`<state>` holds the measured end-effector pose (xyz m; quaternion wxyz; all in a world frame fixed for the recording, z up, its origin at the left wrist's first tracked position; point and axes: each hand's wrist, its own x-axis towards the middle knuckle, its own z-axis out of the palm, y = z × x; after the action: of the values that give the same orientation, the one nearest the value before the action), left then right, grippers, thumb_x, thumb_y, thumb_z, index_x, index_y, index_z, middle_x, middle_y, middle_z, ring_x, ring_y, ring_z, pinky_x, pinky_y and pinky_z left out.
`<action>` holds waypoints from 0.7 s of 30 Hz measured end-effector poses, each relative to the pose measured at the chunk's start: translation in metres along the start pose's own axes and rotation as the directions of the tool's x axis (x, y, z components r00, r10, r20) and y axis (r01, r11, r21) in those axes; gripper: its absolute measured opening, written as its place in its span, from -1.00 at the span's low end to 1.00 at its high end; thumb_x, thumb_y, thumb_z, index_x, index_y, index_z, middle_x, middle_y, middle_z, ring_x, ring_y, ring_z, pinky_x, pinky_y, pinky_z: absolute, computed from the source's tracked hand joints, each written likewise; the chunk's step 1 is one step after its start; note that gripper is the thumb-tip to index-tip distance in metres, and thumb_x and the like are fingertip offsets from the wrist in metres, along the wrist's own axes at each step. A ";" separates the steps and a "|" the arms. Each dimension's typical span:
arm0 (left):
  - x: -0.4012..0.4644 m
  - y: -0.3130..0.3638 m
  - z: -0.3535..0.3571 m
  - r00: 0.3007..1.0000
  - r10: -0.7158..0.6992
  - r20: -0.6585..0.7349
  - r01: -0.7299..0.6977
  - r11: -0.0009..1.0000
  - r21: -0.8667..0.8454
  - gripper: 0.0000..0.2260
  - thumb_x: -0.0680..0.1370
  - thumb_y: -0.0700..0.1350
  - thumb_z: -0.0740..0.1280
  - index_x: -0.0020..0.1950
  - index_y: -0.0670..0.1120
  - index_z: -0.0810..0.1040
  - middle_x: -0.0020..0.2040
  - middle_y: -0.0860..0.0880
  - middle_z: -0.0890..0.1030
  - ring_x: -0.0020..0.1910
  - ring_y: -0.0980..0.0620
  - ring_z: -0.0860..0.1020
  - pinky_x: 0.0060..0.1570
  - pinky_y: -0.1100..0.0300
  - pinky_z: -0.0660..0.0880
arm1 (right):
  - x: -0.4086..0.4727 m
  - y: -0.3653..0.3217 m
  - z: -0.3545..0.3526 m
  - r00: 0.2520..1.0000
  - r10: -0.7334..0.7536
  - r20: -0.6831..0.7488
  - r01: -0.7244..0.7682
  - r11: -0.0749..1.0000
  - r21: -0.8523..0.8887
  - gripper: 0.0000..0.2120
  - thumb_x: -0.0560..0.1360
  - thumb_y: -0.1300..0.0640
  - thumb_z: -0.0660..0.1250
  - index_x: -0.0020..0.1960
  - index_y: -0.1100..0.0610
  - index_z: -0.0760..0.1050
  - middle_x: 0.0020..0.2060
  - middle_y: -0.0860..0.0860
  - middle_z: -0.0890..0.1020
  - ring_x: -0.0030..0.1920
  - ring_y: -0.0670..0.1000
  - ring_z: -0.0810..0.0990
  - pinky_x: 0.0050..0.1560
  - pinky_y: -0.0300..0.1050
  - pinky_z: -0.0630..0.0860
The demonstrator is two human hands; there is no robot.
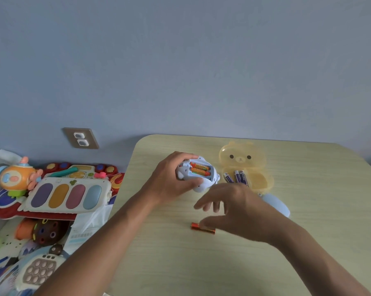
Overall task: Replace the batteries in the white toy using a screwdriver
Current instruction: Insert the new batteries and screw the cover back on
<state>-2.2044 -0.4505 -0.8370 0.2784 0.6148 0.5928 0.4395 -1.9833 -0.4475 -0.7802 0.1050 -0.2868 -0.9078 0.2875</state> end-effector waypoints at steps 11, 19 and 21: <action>-0.003 0.001 -0.002 1.000 0.008 0.013 -0.008 1.000 0.004 -0.46 0.35 0.18 0.49 0.31 0.13 0.58 0.21 0.14 0.62 0.18 0.13 0.62 0.15 0.05 0.61 | 0.004 -0.011 0.017 0.993 -0.026 0.118 0.048 0.982 -0.185 -0.79 0.51 0.03 0.42 0.13 -0.13 0.62 -0.08 -0.12 0.62 -0.14 -0.11 0.54 -0.07 -0.06 0.57; 0.000 -0.001 -0.001 1.000 -0.020 0.007 0.020 1.000 -0.022 -0.46 0.34 0.08 0.62 0.30 0.14 0.60 0.20 0.15 0.64 0.14 0.17 0.65 0.14 0.05 0.63 | 0.009 0.000 -0.005 0.996 -0.026 -0.085 0.033 0.997 0.076 -0.83 0.43 0.22 0.52 -0.01 0.03 0.69 -0.23 -0.08 0.71 -0.26 -0.09 0.67 -0.21 -0.31 0.55; -0.001 -0.001 -0.001 1.000 -0.021 0.014 0.022 0.999 -0.047 -0.45 0.33 0.05 0.64 0.29 0.13 0.60 0.18 0.14 0.65 0.13 0.14 0.66 0.13 0.05 0.64 | 0.017 0.005 -0.018 0.963 0.088 -0.255 -0.021 0.967 0.256 -0.81 0.41 0.30 0.49 -0.05 0.06 0.70 -0.27 -0.07 0.72 -0.28 -0.09 0.69 -0.20 -0.24 0.59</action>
<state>-2.2056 -0.4510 -0.8379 0.3015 0.6045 0.5869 0.4463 -1.9882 -0.4262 -0.7676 0.2527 -0.3320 -0.8337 0.3619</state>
